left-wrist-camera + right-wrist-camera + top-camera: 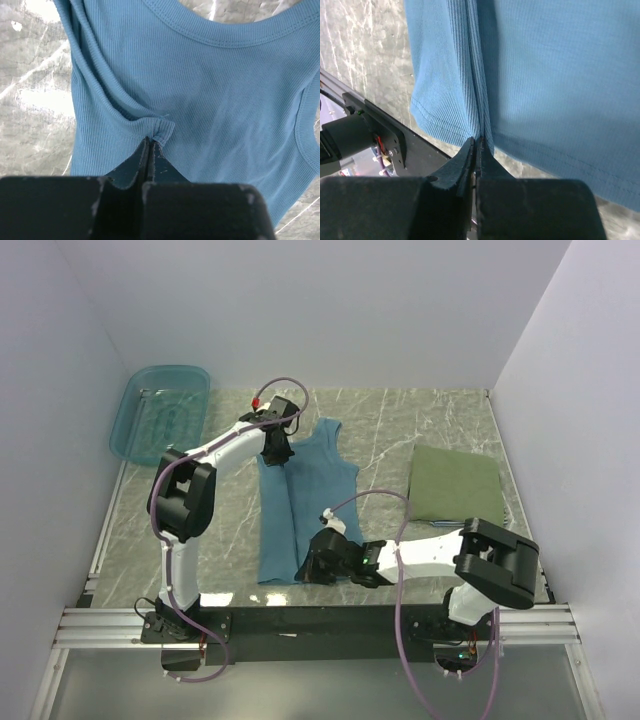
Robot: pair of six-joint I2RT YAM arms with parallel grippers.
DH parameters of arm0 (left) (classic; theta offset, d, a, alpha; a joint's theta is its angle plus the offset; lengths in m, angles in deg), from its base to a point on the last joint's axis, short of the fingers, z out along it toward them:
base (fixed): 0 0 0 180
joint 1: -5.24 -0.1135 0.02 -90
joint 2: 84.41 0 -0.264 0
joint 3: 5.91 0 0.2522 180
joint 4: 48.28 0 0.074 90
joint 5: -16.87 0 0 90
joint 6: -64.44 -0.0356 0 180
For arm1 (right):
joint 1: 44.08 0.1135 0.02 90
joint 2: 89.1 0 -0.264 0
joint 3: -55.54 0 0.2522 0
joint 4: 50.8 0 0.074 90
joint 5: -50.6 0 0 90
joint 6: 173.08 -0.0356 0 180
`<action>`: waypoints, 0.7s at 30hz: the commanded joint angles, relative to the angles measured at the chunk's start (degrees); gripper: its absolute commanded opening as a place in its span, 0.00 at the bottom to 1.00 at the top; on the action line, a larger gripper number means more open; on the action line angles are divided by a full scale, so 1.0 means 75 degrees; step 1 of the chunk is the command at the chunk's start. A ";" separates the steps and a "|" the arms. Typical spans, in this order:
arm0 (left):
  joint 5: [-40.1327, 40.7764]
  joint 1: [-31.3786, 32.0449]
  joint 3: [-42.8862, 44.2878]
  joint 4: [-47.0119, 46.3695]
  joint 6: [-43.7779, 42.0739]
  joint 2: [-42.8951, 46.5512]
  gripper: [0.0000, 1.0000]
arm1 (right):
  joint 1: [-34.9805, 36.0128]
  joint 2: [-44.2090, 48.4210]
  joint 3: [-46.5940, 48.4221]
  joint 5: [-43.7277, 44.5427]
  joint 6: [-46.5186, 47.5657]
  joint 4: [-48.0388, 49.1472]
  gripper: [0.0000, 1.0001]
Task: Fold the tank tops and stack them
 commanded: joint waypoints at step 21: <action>-0.0623 0.0102 0.0043 -0.1302 -0.0541 -0.0368 0.43 | 0.0228 0.2263 -0.0696 0.1519 -0.0149 -0.1459 0.47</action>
